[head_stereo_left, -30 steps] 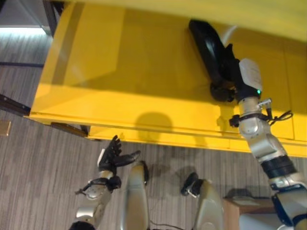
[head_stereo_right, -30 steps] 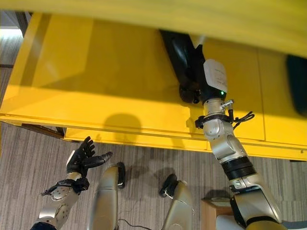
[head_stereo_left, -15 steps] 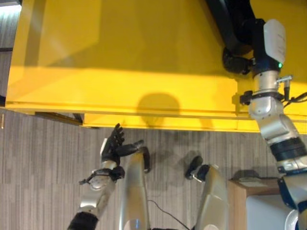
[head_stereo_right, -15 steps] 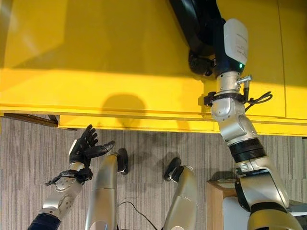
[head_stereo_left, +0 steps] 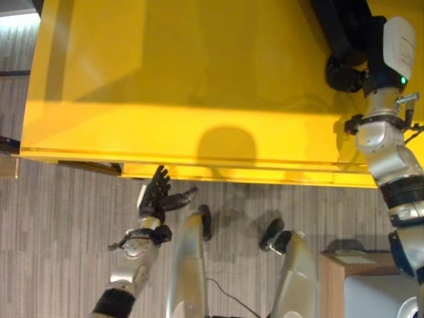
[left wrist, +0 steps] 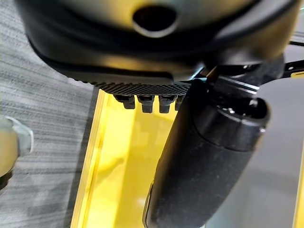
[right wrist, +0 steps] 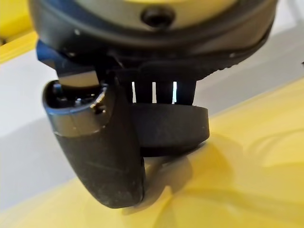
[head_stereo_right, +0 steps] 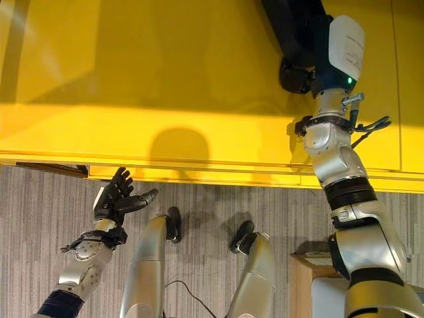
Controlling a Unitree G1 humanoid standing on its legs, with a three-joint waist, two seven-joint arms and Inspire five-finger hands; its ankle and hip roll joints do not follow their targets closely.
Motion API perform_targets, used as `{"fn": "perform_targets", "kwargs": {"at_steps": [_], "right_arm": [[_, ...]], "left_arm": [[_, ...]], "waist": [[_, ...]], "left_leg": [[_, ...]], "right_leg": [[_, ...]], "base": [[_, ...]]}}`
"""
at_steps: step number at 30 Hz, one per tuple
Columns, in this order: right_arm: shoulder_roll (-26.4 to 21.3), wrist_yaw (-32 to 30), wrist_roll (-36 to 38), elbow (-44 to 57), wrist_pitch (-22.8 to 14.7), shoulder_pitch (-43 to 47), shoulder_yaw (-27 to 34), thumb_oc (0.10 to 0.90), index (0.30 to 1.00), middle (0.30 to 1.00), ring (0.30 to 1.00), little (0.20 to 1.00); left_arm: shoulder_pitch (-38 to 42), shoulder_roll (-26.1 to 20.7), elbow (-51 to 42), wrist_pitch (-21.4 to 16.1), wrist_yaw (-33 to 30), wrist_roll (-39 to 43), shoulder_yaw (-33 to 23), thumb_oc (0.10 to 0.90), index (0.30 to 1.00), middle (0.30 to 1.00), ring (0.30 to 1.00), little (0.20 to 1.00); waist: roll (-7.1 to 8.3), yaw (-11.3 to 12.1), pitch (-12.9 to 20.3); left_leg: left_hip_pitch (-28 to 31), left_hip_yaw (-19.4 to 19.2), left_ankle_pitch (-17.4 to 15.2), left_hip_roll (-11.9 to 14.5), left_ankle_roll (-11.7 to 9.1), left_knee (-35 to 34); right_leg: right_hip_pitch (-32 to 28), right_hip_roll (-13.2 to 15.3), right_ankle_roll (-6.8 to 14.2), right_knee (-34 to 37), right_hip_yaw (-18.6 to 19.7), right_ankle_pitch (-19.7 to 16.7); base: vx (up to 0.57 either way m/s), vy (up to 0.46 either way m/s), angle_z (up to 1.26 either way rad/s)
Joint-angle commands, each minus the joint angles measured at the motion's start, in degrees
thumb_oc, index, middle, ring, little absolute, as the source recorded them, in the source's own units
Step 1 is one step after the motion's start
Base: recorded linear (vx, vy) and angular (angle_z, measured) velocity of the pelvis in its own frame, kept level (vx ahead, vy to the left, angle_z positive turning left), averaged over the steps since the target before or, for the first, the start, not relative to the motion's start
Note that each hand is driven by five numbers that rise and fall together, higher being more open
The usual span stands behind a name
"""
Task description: Move parts from the plastic box to the shelf.
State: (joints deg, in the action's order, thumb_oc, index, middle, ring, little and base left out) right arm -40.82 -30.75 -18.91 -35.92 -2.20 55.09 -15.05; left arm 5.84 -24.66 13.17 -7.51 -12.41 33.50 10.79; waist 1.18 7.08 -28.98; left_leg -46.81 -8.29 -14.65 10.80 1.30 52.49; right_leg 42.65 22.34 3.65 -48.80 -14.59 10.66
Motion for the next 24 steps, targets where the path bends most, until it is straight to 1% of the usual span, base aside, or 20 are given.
{"fn": "perform_targets", "kwargs": {"at_steps": [1, 3, 5, 7, 9, 11, 12, 16, 19, 24], "right_arm": [[-2.33, -4.87, 1.95, -7.14, 6.22, -5.98, 4.77, 0.4, 0.3, 0.3, 0.3, 0.3], [-1.03, -5.65, 0.08, -5.8, 6.8, -7.88, 5.21, 0.4, 0.3, 0.3, 0.3, 0.3], [-0.22, -5.76, -0.07, -4.76, 6.91, -8.84, 5.89, 0.4, 0.3, 0.3, 0.3, 0.3], [3.15, -6.66, -0.77, -1.67, 6.95, -12.6, 7.34, 0.4, 0.3, 0.3, 0.3, 0.3], [3.89, -6.73, -1.21, -0.72, 7.09, -13.77, 7.72, 0.4, 0.3, 0.3, 0.3, 0.3], [6.72, -7.63, -1.64, 1.36, 6.94, -16.65, 8.88, 0.4, 0.3, 0.3, 0.3, 0.3], [6.79, -7.61, -1.69, 1.53, 6.99, -16.87, 9.0, 0.4, 0.3, 0.3, 0.3, 0.3], [11.15, -9.56, -0.8, 1.8, 6.95, -21.36, 11.09, 0.4, 0.3, 0.3, 0.3, 0.3], [12.65, -10.15, -0.29, 1.34, 6.89, -23.62, 11.35, 0.4, 0.3, 0.3, 0.3, 0.3], [13.58, -10.29, 0.12, 0.2, 6.76, -24.78, 11.17, 0.4, 0.3, 0.3, 0.3, 0.3]], "left_arm": [[-1.02, 0.98, -2.52, -5.31, -0.97, 0.12, 2.03, 0.9, 1.0, 1.0, 1.0, 1.0], [-1.01, 1.33, -2.71, -5.45, -1.26, 0.03, 1.77, 0.9, 1.0, 1.0, 1.0, 1.0], [-1.23, 1.36, -2.91, -5.43, -1.4, -0.09, 1.74, 0.9, 1.0, 1.0, 1.0, 1.0], [-1.25, 1.94, -2.54, -5.26, -1.97, -0.41, 1.57, 0.9, 1.0, 1.0, 1.0, 1.0], [-1.24, 1.96, -2.4, -5.21, -2.05, -0.53, 1.51, 0.9, 1.0, 1.0, 1.0, 1.0], [-1.01, 2.35, -2.19, -5.28, -2.34, -0.74, 1.46, 0.9, 1.0, 1.0, 1.0, 1.0], [-1.05, 2.28, -2.17, -5.3, -2.34, -0.75, 1.52, 0.9, 1.0, 1.0, 1.0, 1.0], [-1.53, 2.6, -2.34, -5.28, -2.69, -1.2, 1.51, 0.9, 1.0, 1.0, 1.0, 1.0], [-1.93, 2.52, -2.27, -5.43, -3.03, -1.39, 1.27, 0.9, 1.0, 1.0, 1.0, 1.0], [-2.29, 2.33, -2.18, -5.48, -3.03, -1.78, 1.44, 0.9, 1.0, 1.0, 1.0, 1.0]], "waist": [[-1.73, -0.62, 7.17], [-1.88, -1.02, 7.08], [-1.85, -1.09, 7.12], [-1.85, -1.62, 7.08], [-1.77, -1.69, 7.13], [-1.83, -2.17, 7.01], [-1.77, -2.11, 7.08], [-1.76, -2.59, 7.41], [-1.64, -3.04, 7.7], [-1.67, -3.3, 7.95]], "left_leg": [[-0.18, 8.47, 0.91, 1.81, -5.25, -3.85], [0.22, 8.3, 1.06, 1.93, -5.37, -4.4], [0.36, 8.29, 1.14, 1.98, -5.37, -4.49], [0.58, 8.17, 1.2, 2.16, -5.44, -4.64], [0.66, 8.23, 1.19, 2.18, -5.47, -4.63], [0.69, 8.26, 1.16, 2.4, -5.49, -4.59], [0.69, 8.25, 1.16, 2.39, -5.5, -4.59], [0.97, 8.4, 0.9, 2.47, -5.5, -4.53], [1.14, 8.46, 0.61, 2.59, -5.57, -4.24], [1.34, 8.28, 0.44, 2.66, -5.52, -4.1]], "right_leg": [[1.21, -0.7, 1.51, 0.77, 0.03, 1.08], [0.99, -0.9, 1.59, 1.15, 0.06, 0.8], [0.94, -0.94, 1.59, 1.23, 0.09, 0.72], [0.73, -1.14, 1.61, 1.55, 0.27, 0.64], [0.7, -1.2, 1.63, 1.6, 0.37, 0.66], [0.68, -1.29, 1.62, 1.58, 0.42, 0.75], [0.68, -1.29, 1.62, 1.58, 0.42, 0.76], [0.2, -1.47, 1.54, 1.55, 0.47, 1.07], [-0.05, -1.59, 1.53, 1.4, 0.63, 1.27], [-0.02, -1.68, 1.58, 1.35, 0.92, 1.23]], "base": [[0.0, 0.0, 0.0], [0.0, 0.0, 0.0], [0.0, 0.0, 0.0], [0.0, 0.0, 0.0], [0.0, 0.0, -0.02], [0.0, 0.0, 0.0], [0.0, 0.0, 0.0], [0.02, -0.008, -0.03], [0.0, 0.0, 0.0], [0.01, 0.008, -0.02]]}}
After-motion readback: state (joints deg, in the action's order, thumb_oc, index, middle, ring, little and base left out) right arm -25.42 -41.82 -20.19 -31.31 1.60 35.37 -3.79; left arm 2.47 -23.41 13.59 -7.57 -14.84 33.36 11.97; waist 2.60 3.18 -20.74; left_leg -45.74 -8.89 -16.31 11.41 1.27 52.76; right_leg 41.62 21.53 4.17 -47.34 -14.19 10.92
